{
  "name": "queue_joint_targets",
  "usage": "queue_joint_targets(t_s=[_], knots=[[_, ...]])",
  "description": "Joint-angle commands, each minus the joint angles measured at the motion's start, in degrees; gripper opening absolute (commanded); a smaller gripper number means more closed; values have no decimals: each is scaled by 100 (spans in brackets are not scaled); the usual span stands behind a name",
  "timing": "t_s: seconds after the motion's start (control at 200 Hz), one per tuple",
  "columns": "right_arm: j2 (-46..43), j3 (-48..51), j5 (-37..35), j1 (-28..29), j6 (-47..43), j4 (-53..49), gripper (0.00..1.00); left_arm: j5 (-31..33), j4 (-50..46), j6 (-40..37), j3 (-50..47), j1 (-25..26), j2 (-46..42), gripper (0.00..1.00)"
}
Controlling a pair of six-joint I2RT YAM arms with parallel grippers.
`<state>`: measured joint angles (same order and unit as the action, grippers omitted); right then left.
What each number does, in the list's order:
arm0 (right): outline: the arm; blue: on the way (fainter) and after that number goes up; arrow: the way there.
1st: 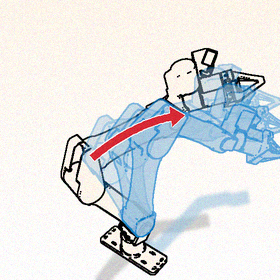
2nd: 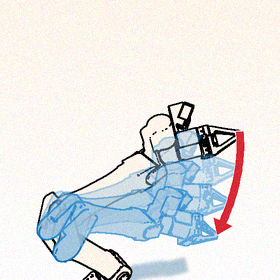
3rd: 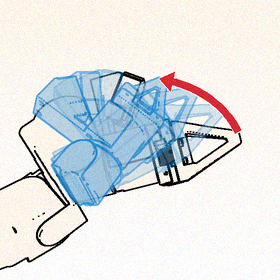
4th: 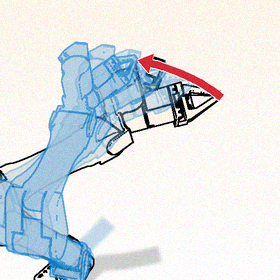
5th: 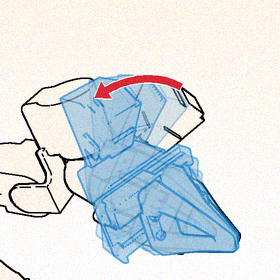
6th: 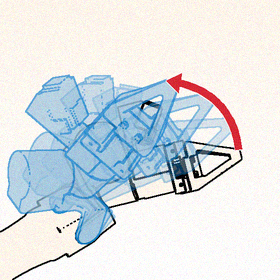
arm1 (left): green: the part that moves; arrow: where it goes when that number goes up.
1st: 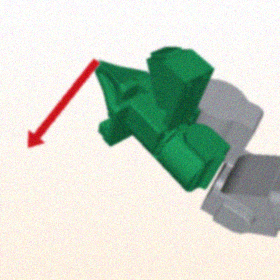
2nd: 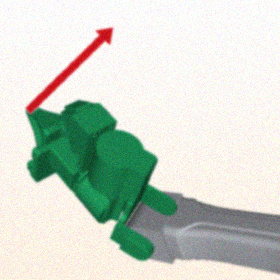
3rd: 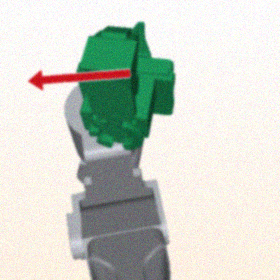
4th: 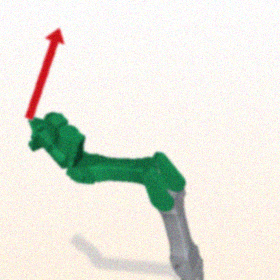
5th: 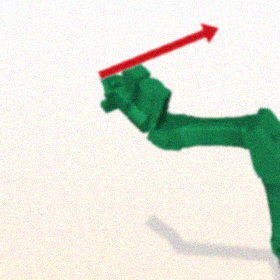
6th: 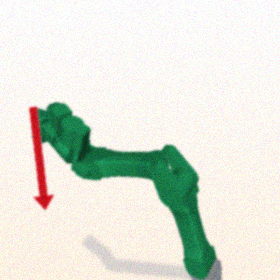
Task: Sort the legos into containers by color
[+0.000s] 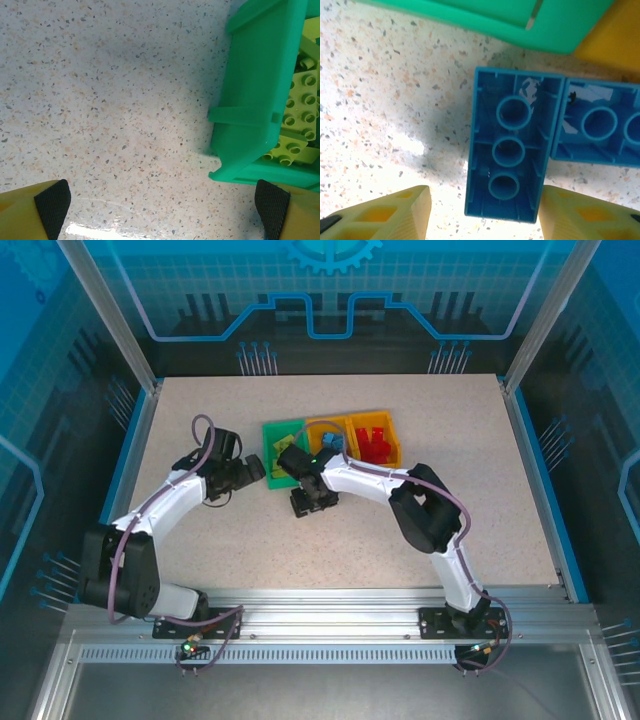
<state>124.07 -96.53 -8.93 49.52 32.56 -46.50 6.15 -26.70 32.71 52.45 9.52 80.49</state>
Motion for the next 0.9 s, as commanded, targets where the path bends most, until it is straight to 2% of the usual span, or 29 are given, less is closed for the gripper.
queue_joint_targets(t_s=[0.0,0.215,0.345,0.585,0.75,0.895], knots=[[323,-293,-209,14,-85,-392,56,-84,-26,16,-116,-42,-198,99],[506,-440,-368,32,-125,-645,34,-44,-55,-7,-76,-38,-288,99],[328,-428,-435,104,-175,-732,27,-42,-56,-28,-80,-38,-297,99],[-558,-438,-161,213,-418,-803,26,-53,-15,-37,-194,-38,-262,99],[-987,-537,1,-360,-473,-595,27,-104,-7,-37,-213,-38,-227,99],[-703,-949,-6,-1027,-473,-560,28,-165,10,-45,-235,-39,-227,99]])
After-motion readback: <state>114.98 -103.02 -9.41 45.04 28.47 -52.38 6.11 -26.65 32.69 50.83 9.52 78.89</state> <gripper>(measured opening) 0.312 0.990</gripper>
